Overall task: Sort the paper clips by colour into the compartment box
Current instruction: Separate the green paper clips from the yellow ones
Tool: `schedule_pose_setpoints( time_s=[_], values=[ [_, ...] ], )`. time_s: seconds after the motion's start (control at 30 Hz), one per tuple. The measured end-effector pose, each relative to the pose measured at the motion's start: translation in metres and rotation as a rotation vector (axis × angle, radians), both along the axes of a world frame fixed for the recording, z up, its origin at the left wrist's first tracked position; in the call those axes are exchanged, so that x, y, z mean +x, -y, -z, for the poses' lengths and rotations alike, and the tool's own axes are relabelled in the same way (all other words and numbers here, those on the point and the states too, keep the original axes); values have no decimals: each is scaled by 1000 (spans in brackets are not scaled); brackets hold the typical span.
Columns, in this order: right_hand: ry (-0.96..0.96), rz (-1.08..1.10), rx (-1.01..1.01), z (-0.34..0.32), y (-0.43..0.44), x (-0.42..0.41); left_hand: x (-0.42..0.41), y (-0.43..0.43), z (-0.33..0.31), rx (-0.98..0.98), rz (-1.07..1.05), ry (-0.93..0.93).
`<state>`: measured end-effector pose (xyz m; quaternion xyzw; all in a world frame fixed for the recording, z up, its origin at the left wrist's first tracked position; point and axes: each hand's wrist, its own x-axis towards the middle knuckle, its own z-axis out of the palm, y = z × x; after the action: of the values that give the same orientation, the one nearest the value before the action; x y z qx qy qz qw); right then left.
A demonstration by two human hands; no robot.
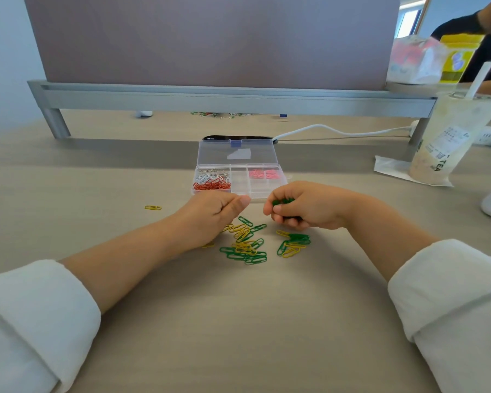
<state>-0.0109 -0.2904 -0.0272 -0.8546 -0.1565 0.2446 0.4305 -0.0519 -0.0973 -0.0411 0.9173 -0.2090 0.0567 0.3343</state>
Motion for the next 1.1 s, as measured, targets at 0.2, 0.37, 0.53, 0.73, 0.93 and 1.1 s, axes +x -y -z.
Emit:
schedule_pose_setpoints(
  time_s=[0.2,0.37,0.53,0.73,0.93,1.1],
  values=[
    [2,-27,-47,-6,3,-1,1,-1,1,-71,55,-79],
    [182,-67,-391,-15,12,-2,2,-1,-2,-11,86,-128],
    [193,-188,-569,-25,24,-4,2,-7,-14,180,135,-144],
    [327,-196,-509,-19,11,-5,0,-13,-25,419,199,-252],
    [427,-183,-431,-8,-6,-6,1,-7,-25,533,142,-139],
    [382,-217,-489,-8,-5,-6,3,-9,-22,580,138,-126]
  ],
)
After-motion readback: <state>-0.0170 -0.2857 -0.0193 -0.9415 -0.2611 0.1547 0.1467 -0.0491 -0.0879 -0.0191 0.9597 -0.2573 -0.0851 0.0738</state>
